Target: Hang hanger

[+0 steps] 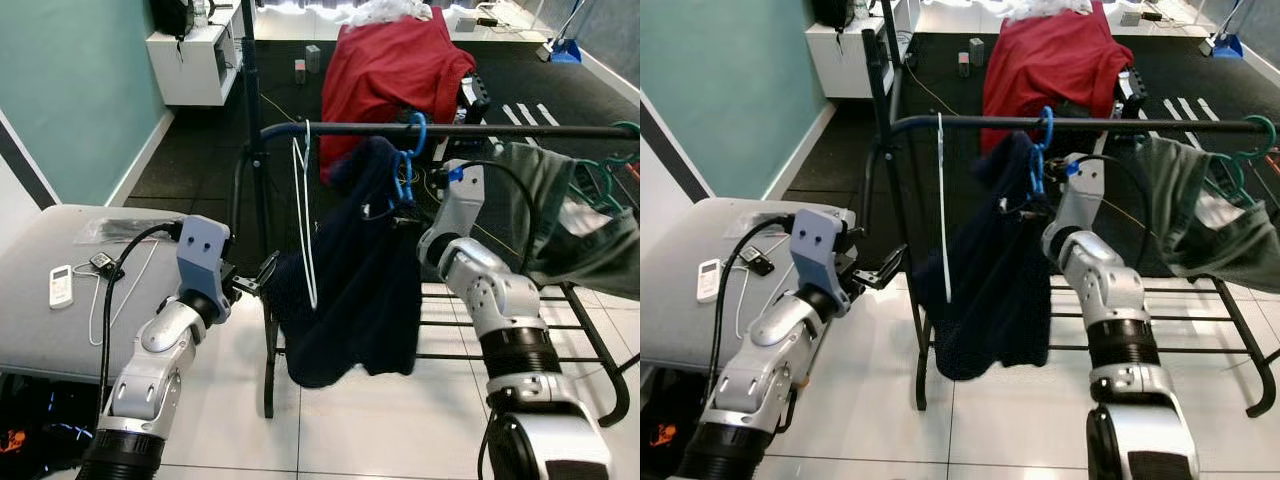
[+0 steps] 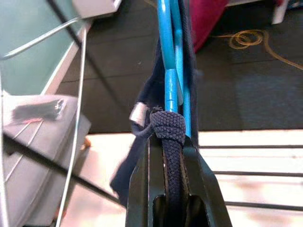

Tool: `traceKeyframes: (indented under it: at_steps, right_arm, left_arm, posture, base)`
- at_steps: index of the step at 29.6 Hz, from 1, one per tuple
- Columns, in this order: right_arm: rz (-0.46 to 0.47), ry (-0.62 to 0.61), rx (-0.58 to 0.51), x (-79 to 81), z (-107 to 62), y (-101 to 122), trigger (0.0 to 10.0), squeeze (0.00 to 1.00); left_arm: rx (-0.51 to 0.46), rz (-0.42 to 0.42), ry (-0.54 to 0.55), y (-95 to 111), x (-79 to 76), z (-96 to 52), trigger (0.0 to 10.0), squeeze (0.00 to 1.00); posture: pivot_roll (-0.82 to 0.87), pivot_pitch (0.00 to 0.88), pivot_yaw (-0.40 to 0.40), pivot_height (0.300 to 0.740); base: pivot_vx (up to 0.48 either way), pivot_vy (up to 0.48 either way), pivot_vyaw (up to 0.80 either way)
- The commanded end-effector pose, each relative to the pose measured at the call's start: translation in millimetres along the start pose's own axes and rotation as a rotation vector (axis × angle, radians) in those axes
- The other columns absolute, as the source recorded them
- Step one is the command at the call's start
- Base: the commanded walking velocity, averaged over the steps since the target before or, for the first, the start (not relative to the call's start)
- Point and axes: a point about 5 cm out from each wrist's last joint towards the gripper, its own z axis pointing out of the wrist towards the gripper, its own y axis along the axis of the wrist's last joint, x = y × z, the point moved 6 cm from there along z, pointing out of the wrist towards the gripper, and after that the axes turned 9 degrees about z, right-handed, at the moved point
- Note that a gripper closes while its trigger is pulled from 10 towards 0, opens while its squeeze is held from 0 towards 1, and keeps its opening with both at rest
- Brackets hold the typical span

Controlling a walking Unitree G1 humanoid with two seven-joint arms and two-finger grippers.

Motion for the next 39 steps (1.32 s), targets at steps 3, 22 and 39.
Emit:
traceKeyframes:
  at_steps: [3, 22, 39]
  right_arm:
    - [-0.001, -0.036, -0.015, -5.9, 1.6, 5, 10.0, 0.0]
    - [-0.019, 0.074, 0.068, 2.3, 7.1, -12, 10.0, 0.0]
    - [-0.051, 0.241, -0.13, 8.8, -39.6, 12, 10.0, 1.0]
  left_arm:
    - [0.017, 0.0, -0.005, -4, -0.4, -3.6, 10.0, 0.0]
    - [0.017, 0.002, -0.016, -4, -3.1, -5.1, 10.0, 0.0]
    - [-0.015, -0.041, -0.033, 1, -2.7, -8.1, 10.0, 0.0]
  posture:
    - [-0.08, 0.118, 0.008, 0.74]
    - [-0.08, 0.109, 0.01, 0.74]
    - [-0.11, 0.126, 0.018, 0.74]
  base:
    - [0.0, 0.0, 0.0]
    - [0.0, 0.0, 0.0]
    - [0.0, 0.0, 0.0]
